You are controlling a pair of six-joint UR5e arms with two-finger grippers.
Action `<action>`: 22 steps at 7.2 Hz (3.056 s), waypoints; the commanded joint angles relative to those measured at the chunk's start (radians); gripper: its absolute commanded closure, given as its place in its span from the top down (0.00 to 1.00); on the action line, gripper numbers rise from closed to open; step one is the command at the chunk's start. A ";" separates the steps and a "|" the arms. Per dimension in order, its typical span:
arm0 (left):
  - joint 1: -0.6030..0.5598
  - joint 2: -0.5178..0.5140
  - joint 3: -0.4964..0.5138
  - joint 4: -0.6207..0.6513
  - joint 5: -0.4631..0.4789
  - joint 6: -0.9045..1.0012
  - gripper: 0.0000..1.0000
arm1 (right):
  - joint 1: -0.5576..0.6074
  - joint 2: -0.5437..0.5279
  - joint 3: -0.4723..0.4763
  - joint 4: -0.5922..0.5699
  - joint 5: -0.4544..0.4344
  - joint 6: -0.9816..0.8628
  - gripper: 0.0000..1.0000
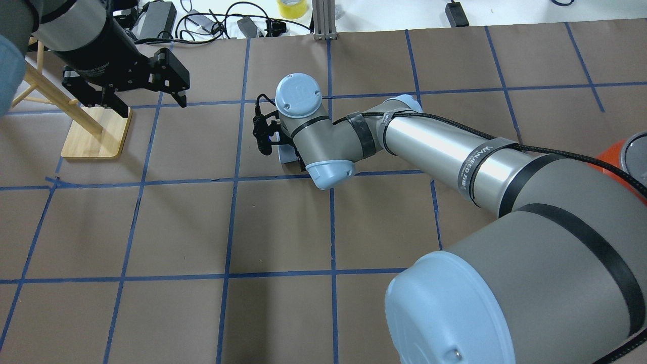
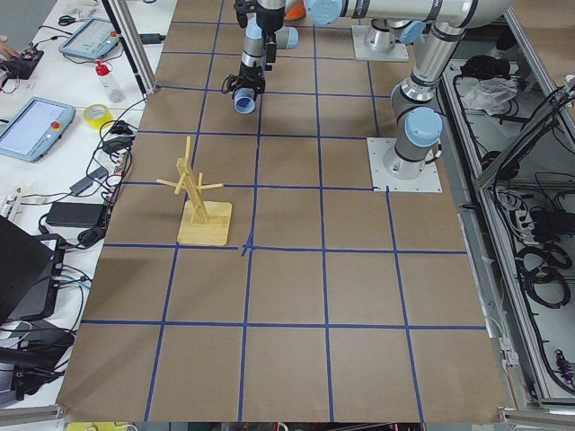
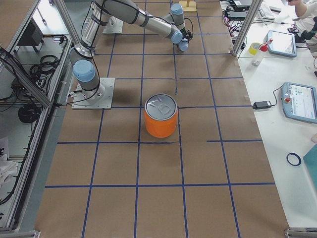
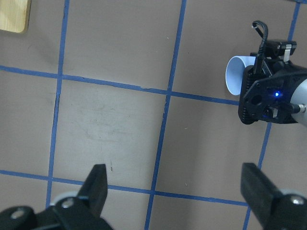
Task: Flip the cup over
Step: 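Lay the cup on its side and open the right gripper, then move the left gripper toward the lying cup while the right arm withdraws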
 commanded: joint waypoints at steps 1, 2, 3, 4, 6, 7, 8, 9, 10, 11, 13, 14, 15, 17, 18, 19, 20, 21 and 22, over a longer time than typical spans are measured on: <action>-0.002 0.001 0.006 -0.003 0.004 0.041 1.00 | 0.000 -0.002 -0.003 -0.002 0.003 0.013 1.00; 0.001 0.003 0.007 -0.008 0.007 0.042 1.00 | 0.000 -0.008 -0.012 -0.001 0.003 0.016 1.00; 0.002 0.003 0.007 -0.008 0.010 0.042 1.00 | -0.003 -0.024 -0.014 -0.002 0.000 0.053 1.00; 0.002 0.006 0.007 -0.008 0.016 0.042 1.00 | -0.018 -0.057 -0.015 0.001 -0.004 0.144 0.99; -0.001 -0.002 -0.008 -0.008 0.018 0.030 1.00 | -0.075 -0.131 -0.012 0.053 -0.017 0.275 0.99; -0.001 -0.005 -0.005 -0.005 0.020 0.030 1.00 | -0.137 -0.168 -0.011 0.096 -0.017 0.391 0.99; -0.001 0.001 0.006 -0.008 0.033 0.030 1.00 | -0.200 -0.215 -0.008 0.157 -0.017 0.521 1.00; -0.002 -0.006 0.006 -0.010 0.061 0.031 1.00 | -0.266 -0.258 -0.006 0.236 -0.016 0.639 1.00; -0.002 -0.021 0.006 -0.008 0.049 0.030 1.00 | -0.329 -0.295 -0.008 0.334 -0.007 0.765 1.00; -0.001 -0.040 -0.006 -0.003 0.024 0.028 1.00 | -0.377 -0.345 -0.008 0.393 -0.022 0.991 1.00; 0.004 -0.133 0.001 0.003 -0.092 0.041 1.00 | -0.414 -0.418 -0.003 0.603 -0.011 1.242 1.00; 0.005 -0.179 -0.006 0.007 -0.190 0.044 1.00 | -0.428 -0.451 -0.005 0.660 -0.019 1.319 1.00; 0.005 -0.237 -0.011 0.036 -0.233 0.047 1.00 | -0.452 -0.485 -0.005 0.727 -0.013 1.360 1.00; 0.007 -0.352 -0.023 0.102 -0.354 0.074 1.00 | -0.509 -0.554 -0.005 0.830 -0.016 1.365 1.00; 0.016 -0.401 -0.025 0.142 -0.376 0.088 1.00 | -0.514 -0.585 -0.003 0.864 -0.023 1.365 1.00; 0.031 -0.449 -0.037 0.153 -0.470 0.137 1.00 | -0.511 -0.591 -0.005 0.868 -0.016 1.365 1.00; 0.051 -0.484 -0.058 0.171 -0.593 0.154 1.00 | -0.509 -0.590 -0.003 0.874 -0.013 1.365 1.00; 0.059 -0.509 -0.081 0.208 -0.659 0.156 1.00 | -0.508 -0.575 0.000 0.874 -0.017 1.366 1.00; 0.059 -0.537 -0.100 0.275 -0.695 0.154 1.00 | -0.500 -0.591 -0.003 0.878 0.002 1.366 1.00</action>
